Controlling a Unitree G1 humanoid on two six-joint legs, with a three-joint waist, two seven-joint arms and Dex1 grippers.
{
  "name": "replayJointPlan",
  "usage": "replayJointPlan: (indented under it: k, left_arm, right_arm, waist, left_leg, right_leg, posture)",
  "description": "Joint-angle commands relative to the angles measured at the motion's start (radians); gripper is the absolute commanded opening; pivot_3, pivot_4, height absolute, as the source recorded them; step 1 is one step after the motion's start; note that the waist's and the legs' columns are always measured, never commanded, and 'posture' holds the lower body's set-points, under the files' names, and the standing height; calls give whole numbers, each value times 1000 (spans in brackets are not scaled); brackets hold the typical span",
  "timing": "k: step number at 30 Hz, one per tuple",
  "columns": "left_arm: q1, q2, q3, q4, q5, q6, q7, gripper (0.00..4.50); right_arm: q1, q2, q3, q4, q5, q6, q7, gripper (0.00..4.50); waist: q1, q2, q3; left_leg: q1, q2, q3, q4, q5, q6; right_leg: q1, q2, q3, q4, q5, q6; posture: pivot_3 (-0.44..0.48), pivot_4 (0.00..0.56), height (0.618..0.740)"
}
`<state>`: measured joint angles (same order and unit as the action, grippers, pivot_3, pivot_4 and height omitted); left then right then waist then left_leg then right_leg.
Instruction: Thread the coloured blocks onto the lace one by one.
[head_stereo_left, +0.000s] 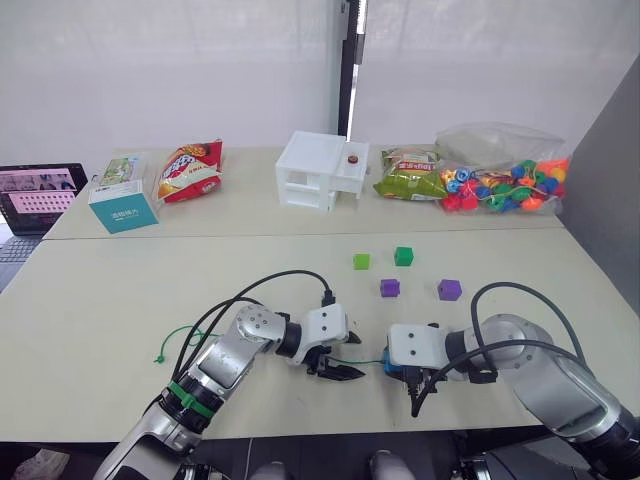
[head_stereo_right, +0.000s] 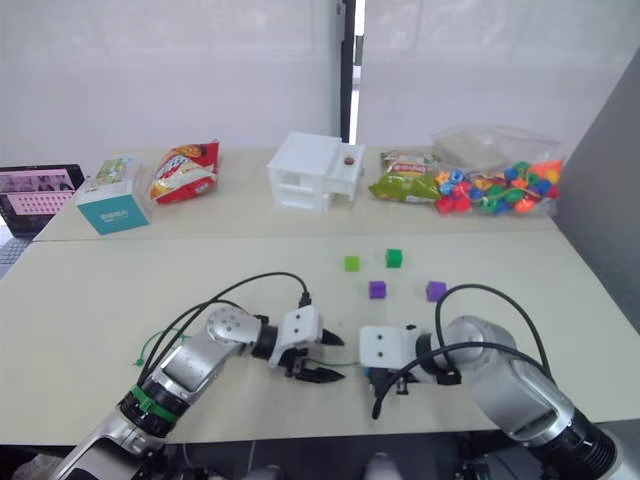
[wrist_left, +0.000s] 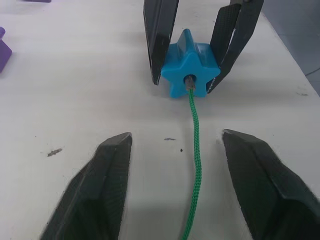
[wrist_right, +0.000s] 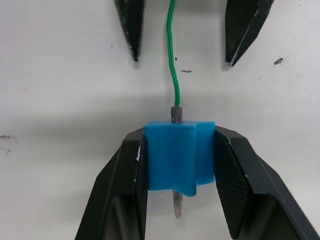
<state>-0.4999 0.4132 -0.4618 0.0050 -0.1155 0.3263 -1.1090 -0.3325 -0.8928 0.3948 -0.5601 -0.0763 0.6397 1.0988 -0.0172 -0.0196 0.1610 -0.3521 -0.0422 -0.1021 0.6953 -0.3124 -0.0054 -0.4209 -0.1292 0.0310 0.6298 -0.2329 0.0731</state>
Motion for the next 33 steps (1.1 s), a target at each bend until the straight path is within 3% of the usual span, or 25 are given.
replayJointPlan:
  k: [1,6,17,23,28,29,33]
  left_arm:
    - [-6,-3,-5,-20,8,-11,-1,1531]
    - [-12,-8,3,-22,-2,-7,-6,8]
    - [-99,-113,-55,52,36,10,6,0]
    - [-100,-110,-48,48,31,28,-6,0]
    - [-90,-99,-28,24,7,38,-15,1448]
    - [-88,-93,-25,17,3,45,-18,1859]
    - [-80,-78,-22,-1,-9,51,-35,3089]
  right_arm:
    - [11,6,35,11,-3,-9,3,1320]
    - [17,2,31,8,-5,-10,1,1320]
    - [21,15,38,-5,-6,5,-7,1320]
    - [28,12,31,-8,-11,15,-11,1320]
    - [32,26,-4,-18,26,56,-11,1320]
    - [32,24,-12,-21,33,63,-8,2397]
    - [51,-13,-70,-14,61,48,-3,3673]
  waist:
    - [1,0,0]
    - [1,0,0]
    - [3,0,0]
    - [3,0,0]
    - [2,0,0]
    - [3,0,0]
    - [5,0,0]
  left_leg:
    - [0,0,0,0,0,0]
    - [0,0,0,0,0,0]
    - [0,0,0,0,0,0]
    - [0,0,0,1,0,0]
    - [0,0,0,1,0,0]
    - [0,0,0,1,0,0]
    - [0,0,0,0,0,0]
  right_leg:
    - [0,0,0,0,0,0]
    - [0,0,0,0,0,0]
    - [0,0,0,0,0,0]
    - [1,0,0,0,0,0]
    - [1,0,0,0,0,0]
    - [1,0,0,0,0,0]
    - [0,0,0,0,0,0]
  posture:
    - [0,150,740]
    - [0,150,740]
    - [0,150,740]
    - [0,150,740]
    - [0,150,740]
    - [0,150,740]
    - [0,150,740]
